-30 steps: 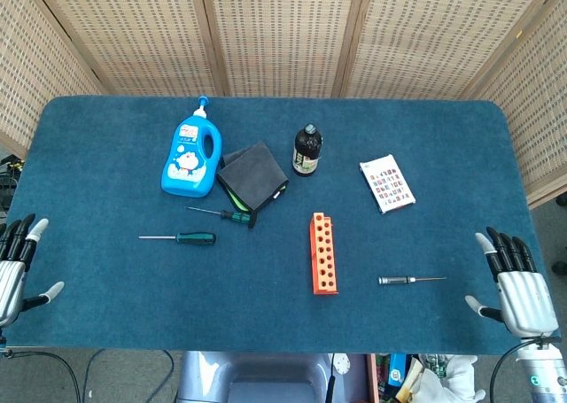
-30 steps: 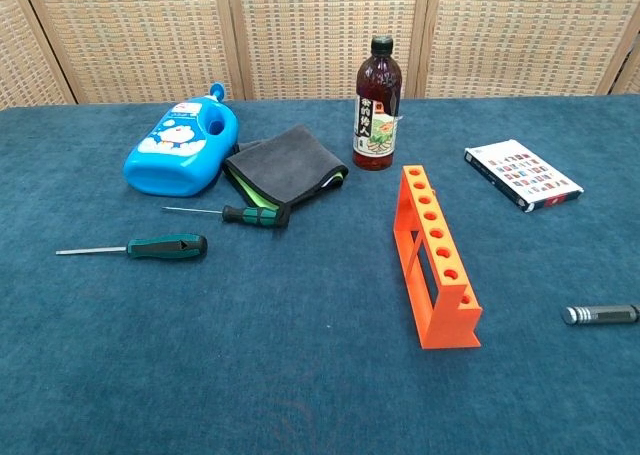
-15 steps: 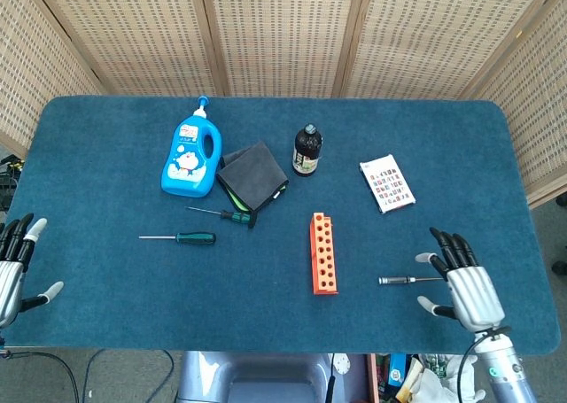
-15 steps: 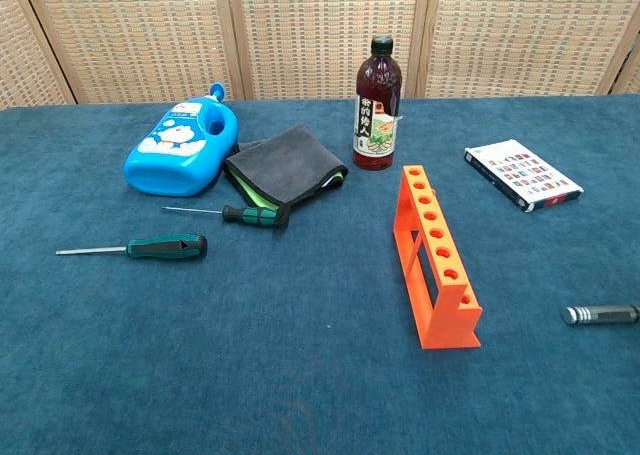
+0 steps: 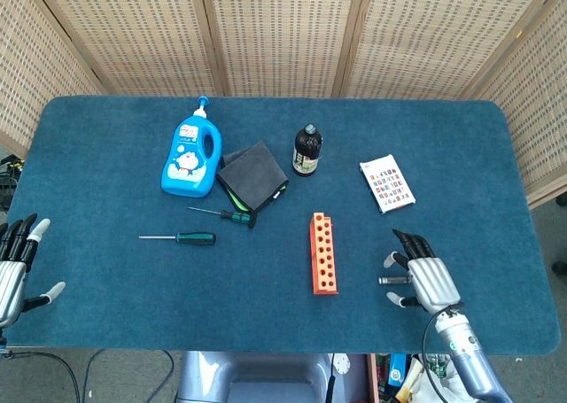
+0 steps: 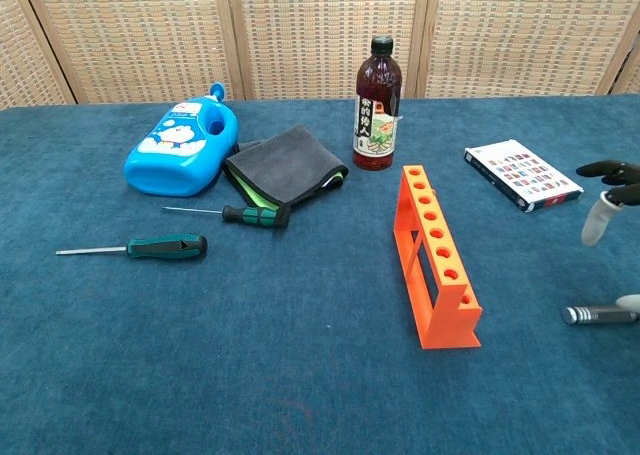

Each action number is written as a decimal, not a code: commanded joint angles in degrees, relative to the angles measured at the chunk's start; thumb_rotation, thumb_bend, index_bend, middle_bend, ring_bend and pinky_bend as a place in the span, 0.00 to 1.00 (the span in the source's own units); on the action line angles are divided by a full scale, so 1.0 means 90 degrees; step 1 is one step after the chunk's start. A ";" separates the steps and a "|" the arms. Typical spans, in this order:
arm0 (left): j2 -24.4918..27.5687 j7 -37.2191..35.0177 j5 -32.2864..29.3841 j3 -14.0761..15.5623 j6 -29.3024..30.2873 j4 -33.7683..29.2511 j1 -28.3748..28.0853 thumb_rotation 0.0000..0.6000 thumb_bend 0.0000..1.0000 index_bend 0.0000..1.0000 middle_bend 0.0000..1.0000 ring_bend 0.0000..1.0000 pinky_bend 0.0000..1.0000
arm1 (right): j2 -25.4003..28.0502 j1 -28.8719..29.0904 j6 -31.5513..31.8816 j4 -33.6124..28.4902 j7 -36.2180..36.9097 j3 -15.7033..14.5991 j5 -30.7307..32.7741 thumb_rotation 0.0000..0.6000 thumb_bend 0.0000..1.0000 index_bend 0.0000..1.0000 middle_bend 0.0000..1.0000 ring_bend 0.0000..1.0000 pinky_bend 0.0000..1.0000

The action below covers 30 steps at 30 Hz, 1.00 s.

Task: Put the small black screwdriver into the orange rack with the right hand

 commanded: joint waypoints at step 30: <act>-0.0033 0.0066 0.0045 0.0029 -0.0067 -0.0012 -0.0040 1.00 0.00 0.00 0.00 0.00 0.00 | -0.0427 0.0430 -0.0922 0.0871 0.0128 -0.0110 0.0915 1.00 0.29 0.41 0.00 0.00 0.00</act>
